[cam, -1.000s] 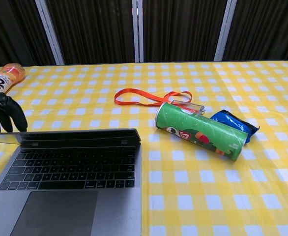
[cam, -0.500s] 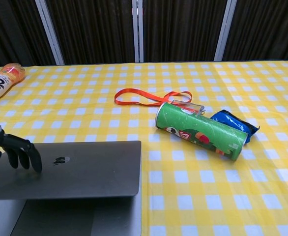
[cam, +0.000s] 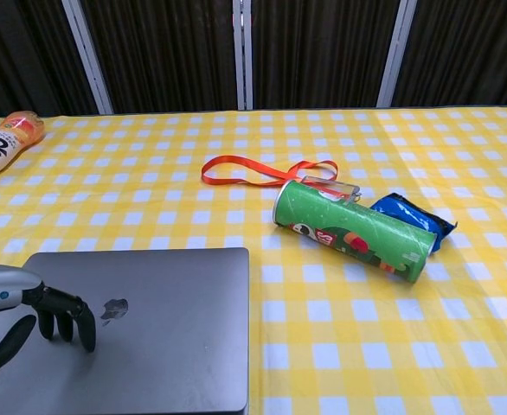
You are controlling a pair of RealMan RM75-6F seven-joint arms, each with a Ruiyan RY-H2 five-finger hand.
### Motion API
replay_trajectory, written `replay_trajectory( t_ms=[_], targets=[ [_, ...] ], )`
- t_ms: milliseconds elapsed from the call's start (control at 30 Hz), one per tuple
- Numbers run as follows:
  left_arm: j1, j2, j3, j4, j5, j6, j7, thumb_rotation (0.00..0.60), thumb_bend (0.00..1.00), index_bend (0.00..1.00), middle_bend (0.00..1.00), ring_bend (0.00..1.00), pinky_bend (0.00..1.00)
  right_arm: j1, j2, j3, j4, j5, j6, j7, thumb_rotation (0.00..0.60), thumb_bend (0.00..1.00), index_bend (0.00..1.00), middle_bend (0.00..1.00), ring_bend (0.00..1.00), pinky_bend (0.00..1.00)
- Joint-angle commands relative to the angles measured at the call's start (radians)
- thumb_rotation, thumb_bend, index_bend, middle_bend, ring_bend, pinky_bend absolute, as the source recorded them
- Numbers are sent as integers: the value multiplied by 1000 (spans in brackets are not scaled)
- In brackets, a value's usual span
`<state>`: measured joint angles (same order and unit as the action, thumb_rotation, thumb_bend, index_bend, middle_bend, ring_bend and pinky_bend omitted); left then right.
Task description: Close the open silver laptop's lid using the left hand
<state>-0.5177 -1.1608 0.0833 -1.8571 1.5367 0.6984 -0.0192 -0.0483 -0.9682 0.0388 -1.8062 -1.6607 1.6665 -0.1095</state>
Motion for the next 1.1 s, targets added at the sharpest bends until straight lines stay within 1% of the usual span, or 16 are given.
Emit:
replay_trajectory(
  t_ms=[33, 267, 367, 500, 567, 600, 633, 667, 700, 733, 767, 800, 833, 900, 1000, 1100],
  targets=[
    [-5, -9, 5, 3, -20, -8, 10, 600, 1000, 305, 252, 262, 287, 0, 0, 0, 0, 1, -1, 1, 600, 0, 19, 0, 0, 0],
    [-13, -15, 17, 11, -51, -16, 15, 600, 1000, 307, 252, 262, 281, 1, 1, -1, -1, -1, -2, 2, 600, 0, 19, 0, 0, 0],
    [-10, -9, 15, -1, -40, 8, -6, 600, 1000, 313, 252, 262, 266, 0, 1, 0, -1, 0, -1, 2, 600, 0, 19, 0, 0, 0],
    [14, 34, 8, -46, 42, 119, -94, 600, 1000, 313, 245, 258, 227, 1, 1, 0, -1, 1, -4, 3, 600, 0, 19, 0, 0, 0],
    [32, 64, 4, -63, 92, 195, -132, 600, 990, 299, 213, 218, 165, 2, 1, 0, 0, 1, -5, 2, 600, 0, 19, 0, 0, 0],
    [49, 87, 2, -71, 127, 257, -151, 600, 958, 280, 183, 176, 122, 2, 1, 0, 0, 1, -6, 2, 600, 0, 19, 0, 0, 0],
    [56, 95, -1, -73, 137, 282, -154, 600, 844, 220, 117, 101, 61, 2, 1, 0, -1, 1, -6, 2, 600, 0, 19, 0, 0, 0],
    [76, 112, -9, -73, 150, 340, -147, 600, 644, 132, 55, 39, 18, 2, 1, 0, -1, 0, -6, 2, 600, 0, 19, 0, 0, 0],
    [98, 123, -16, -72, 155, 392, -128, 600, 485, 78, 22, 11, 2, 2, 1, 0, -1, -1, -5, 2, 600, 0, 19, 0, 0, 0],
    [139, 138, -28, -72, 138, 468, -70, 600, 260, 18, 0, 0, 0, 2, 1, 0, -1, -2, -4, 2, 600, 0, 19, 0, 0, 0],
    [164, 140, -36, -78, 119, 506, -26, 600, 107, 0, 0, 0, 0, 1, 1, -1, -1, -3, -3, 2, 600, 0, 19, 0, 0, 0],
    [190, 140, -47, -83, 95, 551, 27, 600, 31, 0, 0, 0, 0, 1, 1, -1, -1, -3, -2, 2, 600, 0, 19, 0, 0, 0],
    [226, 133, -62, -92, 63, 613, 99, 600, 9, 0, 0, 0, 0, 1, 1, -1, -1, -3, -1, 2, 600, 0, 19, 0, 0, 0],
    [276, 121, -75, -100, 24, 696, 182, 600, 0, 0, 0, 0, 0, 1, 1, 0, -1, -3, -2, 2, 600, 0, 19, 0, 0, 0],
    [331, 112, -79, -90, -22, 771, 218, 600, 0, 0, 0, 0, 0, 1, 2, 0, 1, -3, -1, 6, 600, 0, 19, 0, 0, 0],
    [365, 104, -75, -62, -40, 809, 216, 600, 0, 0, 0, 0, 0, 1, 1, 0, 3, -5, 0, 6, 600, 0, 19, 0, 0, 0]
  ],
)
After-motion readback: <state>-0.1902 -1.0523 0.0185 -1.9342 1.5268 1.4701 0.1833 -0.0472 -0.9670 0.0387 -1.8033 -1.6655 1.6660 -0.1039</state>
